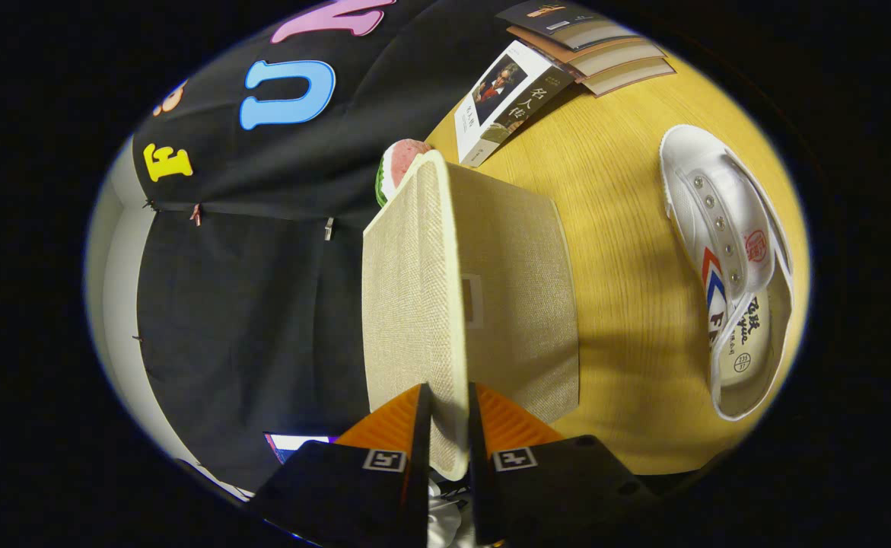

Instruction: Open the storage box then place both shoes into the box .Put the left shoe in first, then the right shoe, with the right side of both shoes facing outward in a uniform manner.

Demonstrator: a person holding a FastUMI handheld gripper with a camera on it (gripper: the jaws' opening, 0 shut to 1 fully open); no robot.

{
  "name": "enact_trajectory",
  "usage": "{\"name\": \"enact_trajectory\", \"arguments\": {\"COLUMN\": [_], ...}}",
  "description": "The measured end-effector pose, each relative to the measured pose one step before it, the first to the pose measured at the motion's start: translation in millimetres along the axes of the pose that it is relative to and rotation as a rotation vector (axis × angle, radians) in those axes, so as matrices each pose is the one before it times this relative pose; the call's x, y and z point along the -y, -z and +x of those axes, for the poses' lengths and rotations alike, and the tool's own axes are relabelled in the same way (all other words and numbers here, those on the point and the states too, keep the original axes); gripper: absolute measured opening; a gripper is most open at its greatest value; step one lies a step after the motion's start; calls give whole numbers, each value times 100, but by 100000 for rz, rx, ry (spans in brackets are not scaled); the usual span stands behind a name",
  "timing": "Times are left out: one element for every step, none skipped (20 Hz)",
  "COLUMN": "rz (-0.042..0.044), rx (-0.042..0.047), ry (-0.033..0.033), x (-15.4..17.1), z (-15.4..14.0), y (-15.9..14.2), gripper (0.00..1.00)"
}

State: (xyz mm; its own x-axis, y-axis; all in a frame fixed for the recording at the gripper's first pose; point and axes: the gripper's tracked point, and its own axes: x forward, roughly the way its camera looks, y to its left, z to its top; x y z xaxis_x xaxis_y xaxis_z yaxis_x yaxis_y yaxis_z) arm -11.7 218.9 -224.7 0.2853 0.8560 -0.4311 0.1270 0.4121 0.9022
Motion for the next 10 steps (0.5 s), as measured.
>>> {"name": "enact_trajectory", "arguments": {"rz": [-439,-2357,-3398,-2555,-1708,-1156,-817,-354,-588,-1015], "rx": [487,515,1098,1375,930,1106,1223,1017,1725,1831], "ry": [1507,445,720,1200,1574,1474,1091,821,118,-330], "x": [-190,-201,-114,-94,-118,-173,-269,-389,-537,-853], "z": [55,-26,256,-388,-285,-45,-114,-89,-244,-89], "y": [-80,4,-7,-263,99,-46,-222,-204,-359,-327], "gripper": [19,12,10,7,5,5,5,5,5,5]}}
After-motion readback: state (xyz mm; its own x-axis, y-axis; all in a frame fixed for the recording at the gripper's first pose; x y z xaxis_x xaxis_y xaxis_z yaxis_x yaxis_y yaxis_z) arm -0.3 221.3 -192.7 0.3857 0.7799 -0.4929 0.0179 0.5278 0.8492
